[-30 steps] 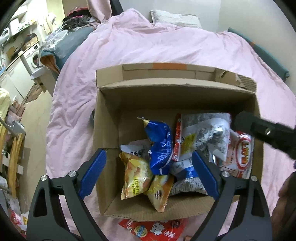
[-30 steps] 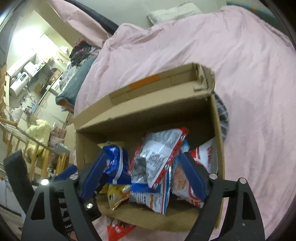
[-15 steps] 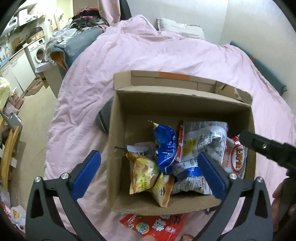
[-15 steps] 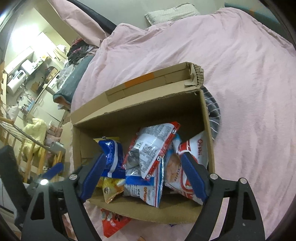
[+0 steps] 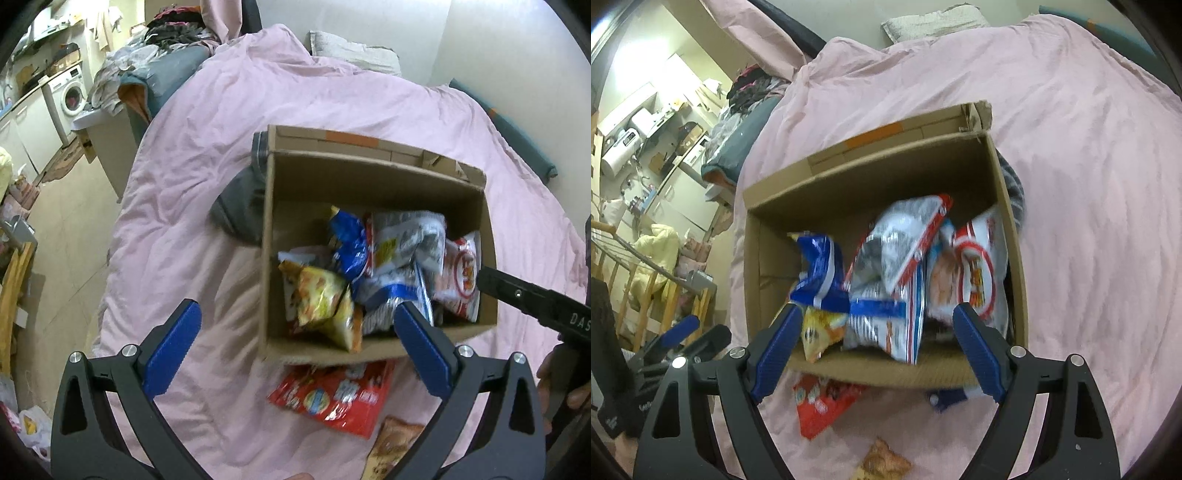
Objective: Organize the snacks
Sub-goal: 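Withdraw both tools from the box toward the remaining snacks, then grasp the red candy bag with the left tool while the right tool grasps the white-blue bar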
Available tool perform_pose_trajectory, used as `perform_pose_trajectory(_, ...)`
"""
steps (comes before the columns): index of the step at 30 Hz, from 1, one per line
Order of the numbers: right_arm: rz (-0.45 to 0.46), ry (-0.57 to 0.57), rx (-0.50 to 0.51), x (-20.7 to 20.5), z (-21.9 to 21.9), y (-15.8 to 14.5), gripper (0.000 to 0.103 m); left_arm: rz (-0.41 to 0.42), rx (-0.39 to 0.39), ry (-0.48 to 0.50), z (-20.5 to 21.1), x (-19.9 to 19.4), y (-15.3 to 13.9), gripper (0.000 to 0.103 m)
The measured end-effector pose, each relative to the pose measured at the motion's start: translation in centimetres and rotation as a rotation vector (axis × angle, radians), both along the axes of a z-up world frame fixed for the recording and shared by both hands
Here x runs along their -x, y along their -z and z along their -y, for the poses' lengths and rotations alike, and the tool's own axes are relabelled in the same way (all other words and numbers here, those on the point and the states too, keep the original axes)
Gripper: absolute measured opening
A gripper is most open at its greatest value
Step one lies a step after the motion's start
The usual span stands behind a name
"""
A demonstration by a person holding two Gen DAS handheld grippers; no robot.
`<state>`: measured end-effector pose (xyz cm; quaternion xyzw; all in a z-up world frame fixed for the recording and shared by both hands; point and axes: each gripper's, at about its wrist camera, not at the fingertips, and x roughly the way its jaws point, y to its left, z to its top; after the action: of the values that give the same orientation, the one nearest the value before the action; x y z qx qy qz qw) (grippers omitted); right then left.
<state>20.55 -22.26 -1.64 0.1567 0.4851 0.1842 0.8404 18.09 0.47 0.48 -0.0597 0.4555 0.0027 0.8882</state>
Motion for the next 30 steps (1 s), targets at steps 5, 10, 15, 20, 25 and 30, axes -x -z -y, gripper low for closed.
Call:
perform_pose_trajectory(5, -0.017, 0.02, -0.01, 2.1, 0.6, 0.1, 0.086, -0.012, -0.012, -0.002, -1.0, 2.3, 0.8, 0.103)
perform_pose_trajectory(10, -0.057, 0.045, -0.018, 4.4, 1.0, 1.1, 0.086, -0.04, -0.02, -0.023, -2.1, 4.2, 1.6, 0.103)
perform_pose_trajectory(15, -0.065, 0.065, -0.016, 6.4, 1.4, 1.4, 0.086, -0.048, 0.002, -0.042, -3.1, 5.5, 2.1, 0.103)
perform_pose_trajectory(20, -0.093, 0.104, -0.04, 7.8, 2.6, 2.3, 0.086, -0.067, 0.055, -0.059, -4.0, 5.9, 2.8, 0.103)
perform_pose_trajectory(25, -0.166, 0.164, -0.077, 8.4, 4.3, 4.1, 0.086, -0.135, 0.116, -0.034, -3.5, 5.5, 4.6, 0.103)
perform_pose_trajectory(30, -0.195, 0.202, -0.078, 8.6, 5.8, 5.1, 0.086, -0.234, 0.147, 0.02, -1.5, 3.5, 7.8, 0.103)
